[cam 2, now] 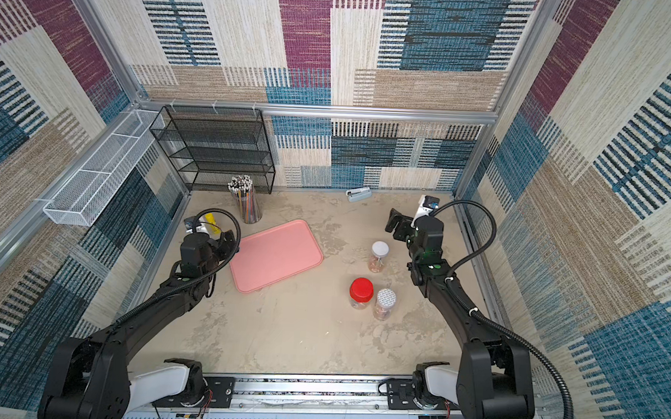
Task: Pour the candies out of the jar
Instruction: Move the tray at the center of the board.
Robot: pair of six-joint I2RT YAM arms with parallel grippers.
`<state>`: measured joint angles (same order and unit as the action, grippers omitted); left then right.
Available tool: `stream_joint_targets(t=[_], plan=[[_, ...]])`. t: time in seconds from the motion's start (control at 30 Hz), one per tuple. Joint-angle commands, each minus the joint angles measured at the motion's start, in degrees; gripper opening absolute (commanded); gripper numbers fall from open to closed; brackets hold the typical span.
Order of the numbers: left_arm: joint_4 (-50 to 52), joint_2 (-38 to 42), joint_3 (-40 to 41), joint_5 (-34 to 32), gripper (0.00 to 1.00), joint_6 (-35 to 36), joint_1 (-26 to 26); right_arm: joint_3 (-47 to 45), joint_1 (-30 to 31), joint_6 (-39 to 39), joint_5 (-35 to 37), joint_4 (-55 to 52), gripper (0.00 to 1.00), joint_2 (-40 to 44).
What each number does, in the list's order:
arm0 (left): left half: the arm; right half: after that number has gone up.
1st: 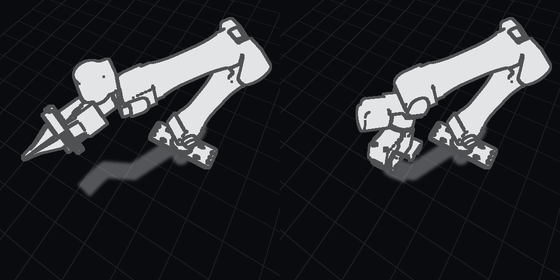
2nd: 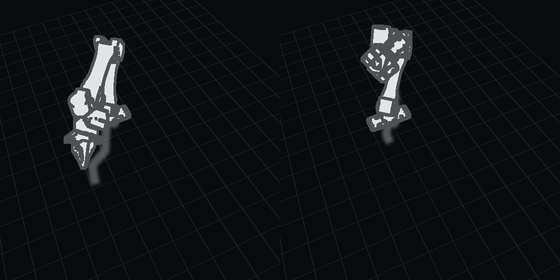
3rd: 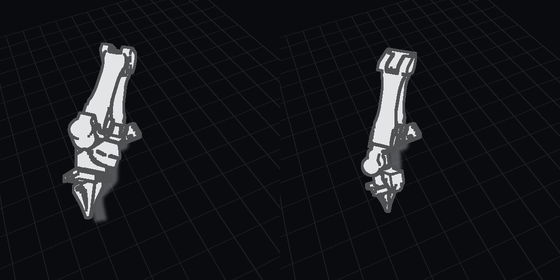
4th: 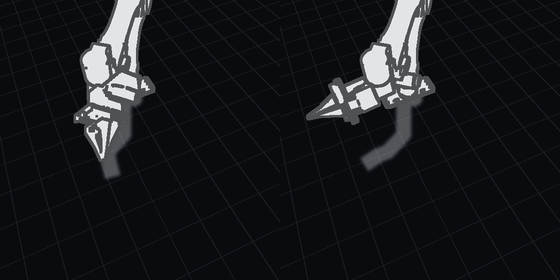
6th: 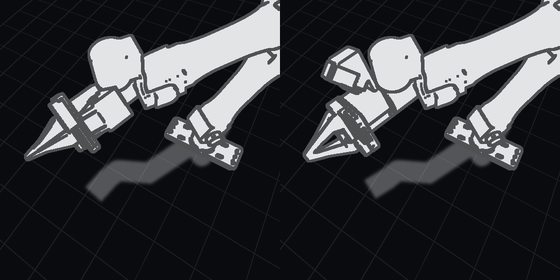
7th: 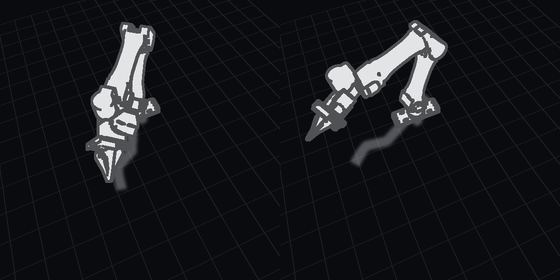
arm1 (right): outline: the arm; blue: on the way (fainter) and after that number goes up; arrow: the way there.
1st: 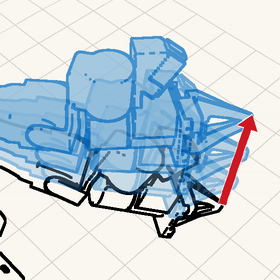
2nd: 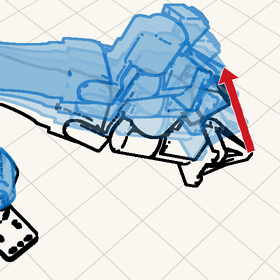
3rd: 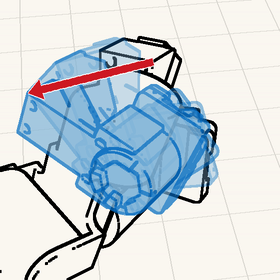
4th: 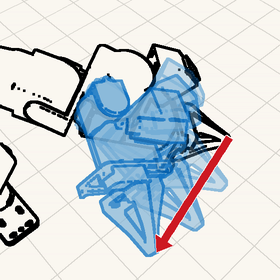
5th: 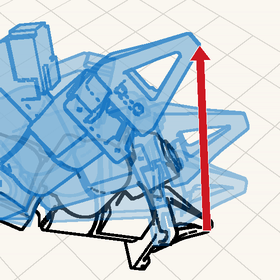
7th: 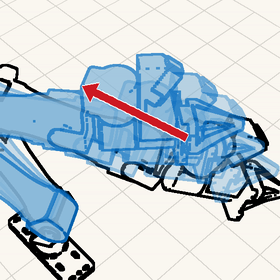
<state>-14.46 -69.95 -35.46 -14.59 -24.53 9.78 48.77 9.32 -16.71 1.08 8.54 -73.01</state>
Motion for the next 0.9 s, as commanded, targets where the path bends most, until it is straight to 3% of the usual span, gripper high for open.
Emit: stream_joint_targets(t=[0.0,0.1,0.2,0.3,0.47,0.67,0.87], plan=[[5.2,-1.1,-1.3,3.7,0.95,-5.5,2.9,4.8,3.3,-2.7,-9.9,-11.2,1.0,-2.9],[8.0,-2.0,-1.5,6.4,0.95,-7.4,3.7,9.8,8.7,-2.2,-10.5,-14.6,0.99,-7.4],[8.2,-2.9,-1.5,8.9,0.96,-6.8,3.7,14.8,14.2,-1.4,-10.5,-16.7,0.93,-13.5],[8.2,-4.2,-2.6,7.3,0.99,-6.2,3.4,20.4,18.5,-0.4,-9.6,-19.1,0.83,-21.1],[9.2,-2.9,-5.5,7.4,0.99,-2.6,1.3,31.0,24.6,2.2,-0.5,-25.7,0.74,-34.4],[7.1,-1.4,-4.4,10.0,0.99,-4.6,-2.5,42.0,27.3,4.2,5.9,-30.6,0.67,-46.8],[7.1,-1.9,-4.2,11.0,0.99,-4.8,-2.9,46.7,27.5,5.9,7.8,-31.2,0.58,-52.4]])
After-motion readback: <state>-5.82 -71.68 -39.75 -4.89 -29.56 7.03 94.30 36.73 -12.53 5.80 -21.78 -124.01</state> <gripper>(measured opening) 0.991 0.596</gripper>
